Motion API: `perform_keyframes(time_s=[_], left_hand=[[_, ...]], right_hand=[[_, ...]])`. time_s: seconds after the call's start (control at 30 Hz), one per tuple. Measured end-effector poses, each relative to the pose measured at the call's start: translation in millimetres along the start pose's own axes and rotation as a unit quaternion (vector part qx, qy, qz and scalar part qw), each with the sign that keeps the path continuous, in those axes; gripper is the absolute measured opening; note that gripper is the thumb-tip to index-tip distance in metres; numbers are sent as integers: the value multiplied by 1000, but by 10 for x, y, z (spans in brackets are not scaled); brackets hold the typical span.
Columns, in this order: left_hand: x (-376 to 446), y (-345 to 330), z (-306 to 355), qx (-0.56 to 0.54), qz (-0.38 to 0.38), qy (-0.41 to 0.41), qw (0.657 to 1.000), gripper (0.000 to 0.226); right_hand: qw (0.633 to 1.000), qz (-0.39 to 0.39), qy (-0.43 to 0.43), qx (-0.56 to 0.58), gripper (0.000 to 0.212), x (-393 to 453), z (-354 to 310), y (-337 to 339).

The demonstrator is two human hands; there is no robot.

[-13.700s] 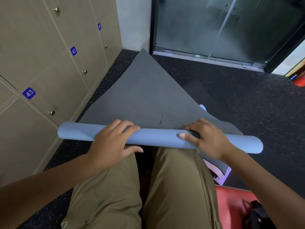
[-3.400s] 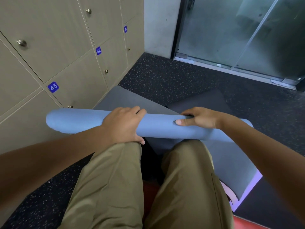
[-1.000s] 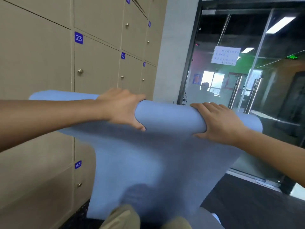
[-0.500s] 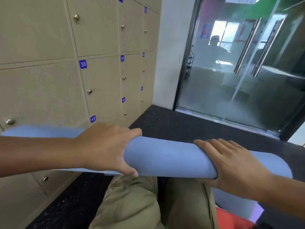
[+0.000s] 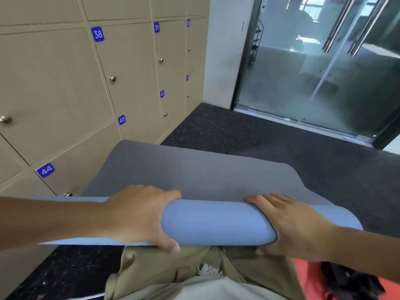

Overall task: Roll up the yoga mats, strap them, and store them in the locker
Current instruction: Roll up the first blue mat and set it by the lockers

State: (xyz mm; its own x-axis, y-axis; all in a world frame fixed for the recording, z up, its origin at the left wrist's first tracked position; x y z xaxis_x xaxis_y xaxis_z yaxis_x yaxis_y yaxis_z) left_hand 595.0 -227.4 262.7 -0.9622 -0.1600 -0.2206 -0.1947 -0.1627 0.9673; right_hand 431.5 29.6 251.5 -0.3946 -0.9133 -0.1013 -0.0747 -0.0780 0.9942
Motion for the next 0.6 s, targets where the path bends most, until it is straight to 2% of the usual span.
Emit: perform_keyframes(time_s=[0.33, 0.5, 0.6], left_hand=[[218, -67, -98, -77, -41, -11, 996, 66], [284, -76, -145, -131, -31, -28, 991, 76], [276, -29, -182, -174, -20, -42, 984, 70]], right_hand=[[999, -23, 23, 32, 86, 167, 100, 80], [995, -56, 17, 79, 85, 246, 168, 155], [993, -55, 31, 99, 88, 314, 202, 152]])
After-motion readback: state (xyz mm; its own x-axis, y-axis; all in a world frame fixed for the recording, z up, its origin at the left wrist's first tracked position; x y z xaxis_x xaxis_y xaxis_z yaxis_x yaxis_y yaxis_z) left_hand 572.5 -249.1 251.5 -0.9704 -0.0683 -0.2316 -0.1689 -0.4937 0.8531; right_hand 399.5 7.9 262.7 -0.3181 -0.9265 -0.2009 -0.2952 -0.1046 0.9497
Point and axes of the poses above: each hand's wrist, its own x-axis towards the middle knuckle, its own y-axis out of the back of the hand, z = x × y, the point moved 3 cm from there along x, towards the middle knuckle, and after that the axes turned 7 degrees about z, right-handed, at the moved point
